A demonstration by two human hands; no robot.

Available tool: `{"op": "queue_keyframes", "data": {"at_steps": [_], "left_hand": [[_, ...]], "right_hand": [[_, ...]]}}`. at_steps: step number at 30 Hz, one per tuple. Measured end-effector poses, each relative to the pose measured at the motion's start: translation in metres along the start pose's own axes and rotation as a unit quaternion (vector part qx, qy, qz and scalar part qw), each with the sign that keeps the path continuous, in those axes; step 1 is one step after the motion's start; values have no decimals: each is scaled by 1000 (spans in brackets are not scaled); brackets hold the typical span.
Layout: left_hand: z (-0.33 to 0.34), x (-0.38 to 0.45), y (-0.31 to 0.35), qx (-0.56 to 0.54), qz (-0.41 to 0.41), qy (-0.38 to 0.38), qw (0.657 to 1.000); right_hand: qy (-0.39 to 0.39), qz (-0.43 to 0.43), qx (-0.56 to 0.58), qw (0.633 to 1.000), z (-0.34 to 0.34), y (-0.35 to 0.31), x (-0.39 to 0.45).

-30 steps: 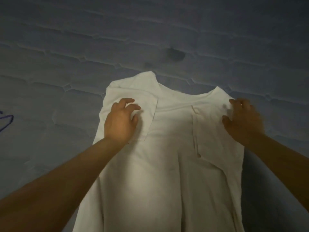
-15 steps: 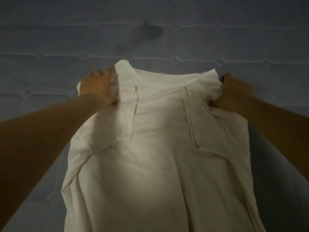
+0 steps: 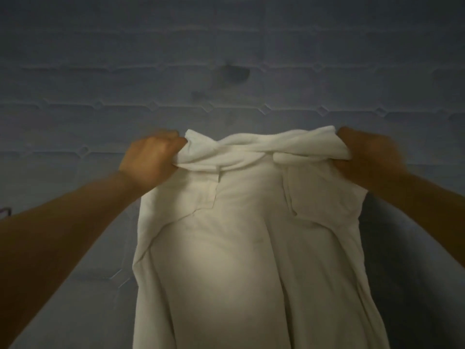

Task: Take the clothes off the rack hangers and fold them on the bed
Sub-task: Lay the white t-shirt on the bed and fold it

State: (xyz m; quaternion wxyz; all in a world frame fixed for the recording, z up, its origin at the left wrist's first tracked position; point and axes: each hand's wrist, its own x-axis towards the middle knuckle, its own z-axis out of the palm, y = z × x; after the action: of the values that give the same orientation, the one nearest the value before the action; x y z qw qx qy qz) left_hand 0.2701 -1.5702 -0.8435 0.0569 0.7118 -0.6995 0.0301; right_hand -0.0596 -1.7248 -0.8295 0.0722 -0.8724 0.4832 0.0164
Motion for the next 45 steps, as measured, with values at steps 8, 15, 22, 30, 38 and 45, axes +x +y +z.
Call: {"op": "queue_keyframes", "data": {"at_steps": [8,15,22,30,38,45], "left_hand": [[-30,-109,31,16,110,-3,994],[2,-227,75,99,117,-100,983],[26,-281,109,47,-88,-132,986],[19,-291,132,12,-166,-128,978],[3,-343,167,-193,-523,-164,814],[25,-382,191,-262,-579,-90,767]], "right_hand": [[109,-267,-68,955,-2,11,-87],[15,-360,-111,926,52,22,-175],[-23,-216,-122,969,86,27,-232],[-26,-214,-126,968,94,14,-256],[-42,152,117,981,84,-1,-343],[-183,358,273,874,127,2,-407]]}}
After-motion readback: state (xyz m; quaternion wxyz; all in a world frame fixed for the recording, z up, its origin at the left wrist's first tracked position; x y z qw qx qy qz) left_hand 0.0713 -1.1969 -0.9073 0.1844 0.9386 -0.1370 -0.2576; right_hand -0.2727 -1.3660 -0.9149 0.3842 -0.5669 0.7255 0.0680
